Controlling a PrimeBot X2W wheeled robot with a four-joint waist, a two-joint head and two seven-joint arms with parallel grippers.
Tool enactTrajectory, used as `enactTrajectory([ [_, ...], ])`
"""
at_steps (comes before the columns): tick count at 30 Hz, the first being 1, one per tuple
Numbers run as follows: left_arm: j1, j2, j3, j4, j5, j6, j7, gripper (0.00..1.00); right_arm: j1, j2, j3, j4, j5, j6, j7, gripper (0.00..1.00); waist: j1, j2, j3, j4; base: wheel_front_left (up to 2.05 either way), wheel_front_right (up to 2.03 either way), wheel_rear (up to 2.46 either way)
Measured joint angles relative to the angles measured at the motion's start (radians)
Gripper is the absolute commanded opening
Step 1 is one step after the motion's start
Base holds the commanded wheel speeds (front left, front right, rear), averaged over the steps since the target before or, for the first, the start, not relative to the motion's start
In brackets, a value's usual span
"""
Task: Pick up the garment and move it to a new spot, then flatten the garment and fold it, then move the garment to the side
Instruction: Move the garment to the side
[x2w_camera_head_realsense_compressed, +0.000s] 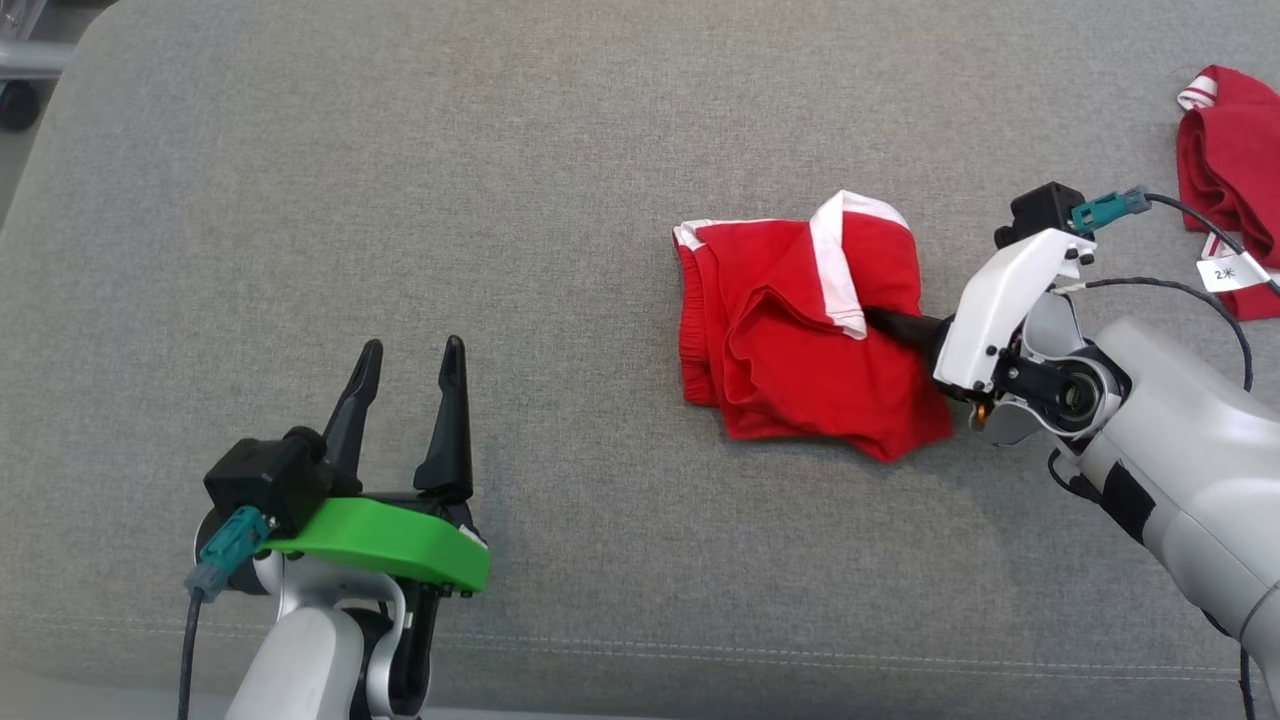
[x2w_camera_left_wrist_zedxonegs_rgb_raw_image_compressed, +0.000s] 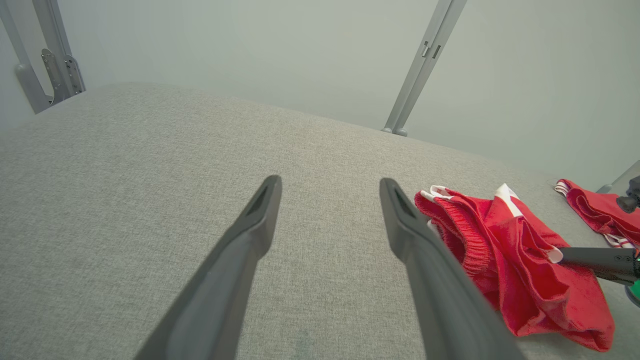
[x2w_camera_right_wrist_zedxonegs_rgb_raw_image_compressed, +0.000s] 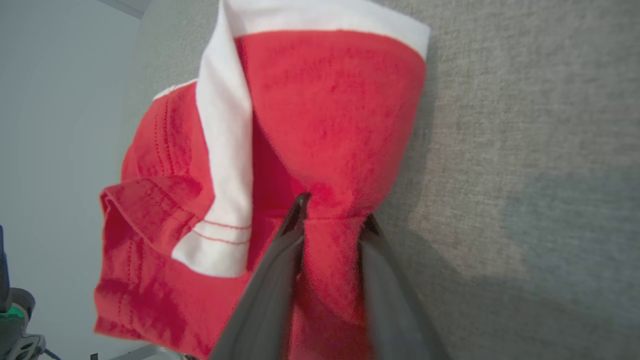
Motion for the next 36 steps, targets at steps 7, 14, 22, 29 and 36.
enactTrajectory([
  [7,0.001,-0.001,0.025,0.016,0.000,0.000,-0.013,1.00,-0.018,-0.012,0.008,0.003,-0.044,0.006,-0.035,0.00,0.0000,0.0000,-0.018,-0.004,0.00,0.00,0.00],
  [14,0.008,-0.001,0.034,0.022,0.000,0.000,-0.013,1.00,-0.115,-0.073,0.062,-0.019,-0.156,0.006,-0.036,0.00,0.0000,0.0000,-0.040,-0.031,0.00,0.00,0.00],
  [22,0.016,-0.001,0.029,0.014,0.006,0.000,-0.009,1.00,-0.230,-0.160,0.169,-0.024,-0.320,0.014,0.015,0.00,0.0000,0.0000,-0.053,-0.066,0.00,0.00,0.00],
  [29,0.016,-0.002,0.020,0.006,0.007,0.000,-0.002,1.00,-0.244,-0.158,0.165,-0.028,-0.315,0.014,0.046,0.00,0.0000,0.0000,-0.052,-0.076,0.00,0.00,0.00],
  [36,0.016,-0.002,0.036,-0.004,0.015,0.000,0.003,1.00,-0.334,-0.194,0.164,-0.050,-0.321,0.014,0.097,0.00,0.0000,0.0000,-0.037,-0.088,0.00,0.00,0.00],
])
